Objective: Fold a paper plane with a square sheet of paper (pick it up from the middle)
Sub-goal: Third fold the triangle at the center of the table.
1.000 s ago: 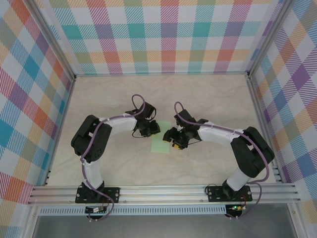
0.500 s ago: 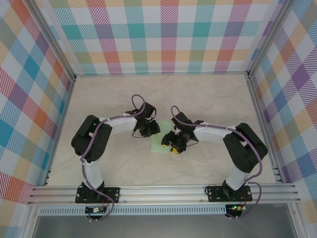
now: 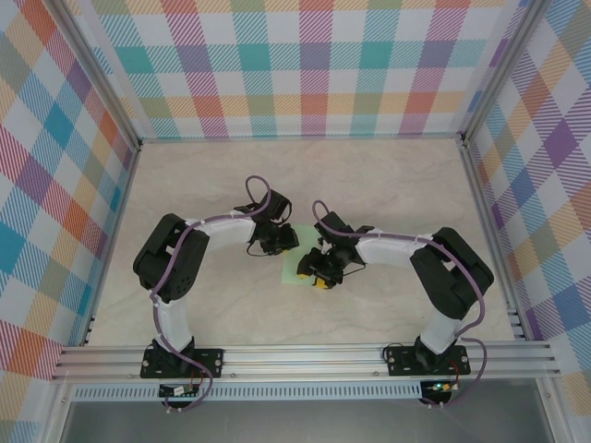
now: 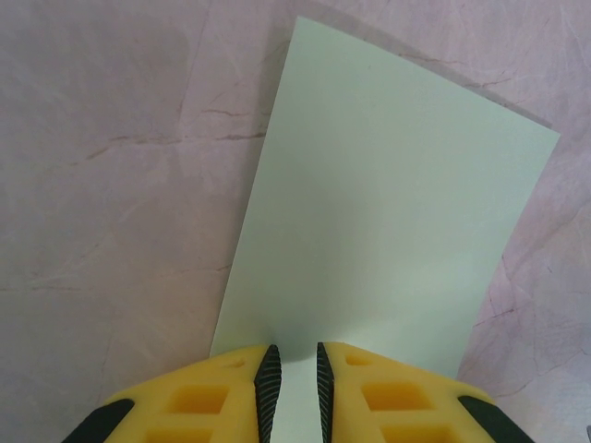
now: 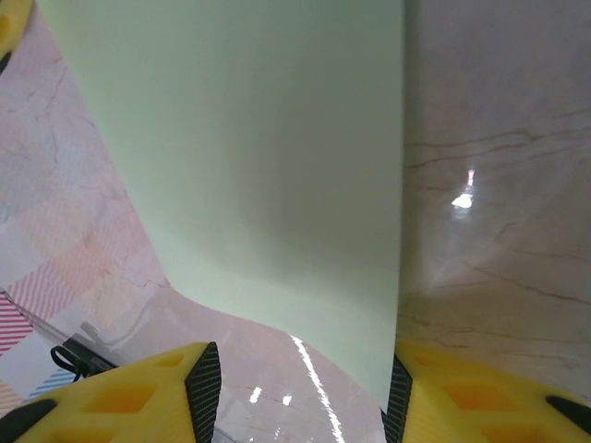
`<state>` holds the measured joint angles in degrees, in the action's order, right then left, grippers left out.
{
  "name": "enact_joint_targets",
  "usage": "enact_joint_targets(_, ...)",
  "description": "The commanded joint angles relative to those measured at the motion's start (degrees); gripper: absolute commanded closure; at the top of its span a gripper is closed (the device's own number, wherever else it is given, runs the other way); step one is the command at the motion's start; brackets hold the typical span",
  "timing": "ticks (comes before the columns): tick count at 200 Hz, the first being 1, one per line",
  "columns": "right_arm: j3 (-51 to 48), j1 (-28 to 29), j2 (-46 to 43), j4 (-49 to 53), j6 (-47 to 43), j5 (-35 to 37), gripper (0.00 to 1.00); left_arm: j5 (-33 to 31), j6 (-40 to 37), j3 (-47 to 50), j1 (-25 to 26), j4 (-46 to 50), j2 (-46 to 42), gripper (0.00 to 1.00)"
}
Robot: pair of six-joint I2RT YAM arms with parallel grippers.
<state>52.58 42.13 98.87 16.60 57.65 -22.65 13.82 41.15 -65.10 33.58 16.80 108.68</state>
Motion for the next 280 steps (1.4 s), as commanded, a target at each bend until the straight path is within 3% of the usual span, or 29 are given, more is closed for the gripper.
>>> enact_joint_targets(1,0.25,0.44,-1.04,-1.21,-0.46,-0.92,0.51,-3.28,0.34,1.03,0.25,6.02,3.42,0.77)
enact_joint_targets(75,-2.16,0.39,-3.47,-2.06,3.36,4.11,0.63,-3.41,-0.03,1.06,0.23,6.6,2.94,0.77)
enact_joint_targets(116,-3.27,-0.03,-5.6,-1.29,5.28,5.21,0.82,-2.96,-0.01,1.72,0.25,6.18,0.96,0.77)
enact_joint_targets(151,-2.01,-0.88,-5.74,3.54,1.92,4.59,0.96,1.22,0.21,4.32,0.25,0.86,-4.65,0.75)
enact_joint_targets(200,1.04,-2.01,-4.58,13.21,-10.61,-1.51,0.99,6.41,-2.16,5.62,0.25,-3.87,-8.54,0.72)
enact_joint_targets(280,4.11,-2.09,-1.62,8.5,-6.4,0.5,0.95,0.32,-2.47,3.91,0.25,2.3,-2.9,0.76)
